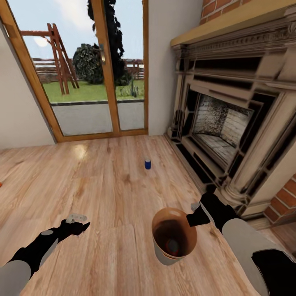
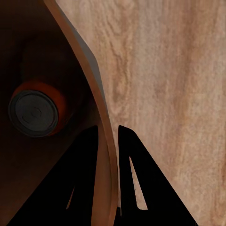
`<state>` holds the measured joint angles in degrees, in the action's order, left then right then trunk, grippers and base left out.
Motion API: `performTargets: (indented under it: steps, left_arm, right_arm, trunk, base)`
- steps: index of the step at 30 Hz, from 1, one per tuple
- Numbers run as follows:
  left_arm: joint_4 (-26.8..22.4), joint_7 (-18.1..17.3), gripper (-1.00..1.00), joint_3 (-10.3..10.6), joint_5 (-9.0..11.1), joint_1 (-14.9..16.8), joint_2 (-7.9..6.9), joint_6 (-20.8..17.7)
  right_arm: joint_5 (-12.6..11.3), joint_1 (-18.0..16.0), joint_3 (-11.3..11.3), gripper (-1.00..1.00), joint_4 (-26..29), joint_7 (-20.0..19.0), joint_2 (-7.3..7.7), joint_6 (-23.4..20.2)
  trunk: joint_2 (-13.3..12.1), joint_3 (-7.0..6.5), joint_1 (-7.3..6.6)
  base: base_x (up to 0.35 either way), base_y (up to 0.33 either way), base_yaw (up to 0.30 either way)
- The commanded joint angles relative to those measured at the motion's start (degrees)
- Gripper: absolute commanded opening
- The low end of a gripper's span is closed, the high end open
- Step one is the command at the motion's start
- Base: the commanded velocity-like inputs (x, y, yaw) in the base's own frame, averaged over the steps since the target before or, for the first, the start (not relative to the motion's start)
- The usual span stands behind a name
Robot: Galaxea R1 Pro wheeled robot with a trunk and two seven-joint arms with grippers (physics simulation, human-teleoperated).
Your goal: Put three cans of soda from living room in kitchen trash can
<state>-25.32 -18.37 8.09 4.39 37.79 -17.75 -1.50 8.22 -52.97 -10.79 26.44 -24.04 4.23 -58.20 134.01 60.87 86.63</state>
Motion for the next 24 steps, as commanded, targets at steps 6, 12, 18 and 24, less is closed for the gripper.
performTargets:
  steps: [6,12,18,24]
  left_arm:
    - [0.00,0.00,1.00,0.00,0.00,0.00,0.00,0.02]
    - [0.02,0.00,1.00,0.04,-0.07,0.02,0.00,0.01]
    - [0.04,0.00,1.00,0.07,-0.09,0.00,0.00,0.01]
    - [0.01,-0.04,1.00,0.08,-0.09,0.00,0.18,0.07]
  right_arm:
    - [-1.45,-0.02,0.15,-1.00,0.01,-0.22,-0.01,-0.25]
    - [-1.45,-0.02,0.16,-1.00,0.01,-0.22,-0.08,-0.25]
    - [-1.45,-0.02,0.10,-1.00,0.01,-0.17,-0.10,-0.25]
    - [-1.45,-0.02,0.12,-1.00,0.01,-0.13,-0.14,-0.25]
  trunk:
    - [0.00,0.41,-0.01]
    - [0.00,0.77,-0.01]
    - [0.00,0.96,-0.01]
    - [0.00,1.01,-0.01]
  base:
    - [0.248,0.247,-0.124]
    - [0.260,0.233,-0.178]
    - [0.273,0.220,-0.203]
    - [0.280,0.204,-0.087]
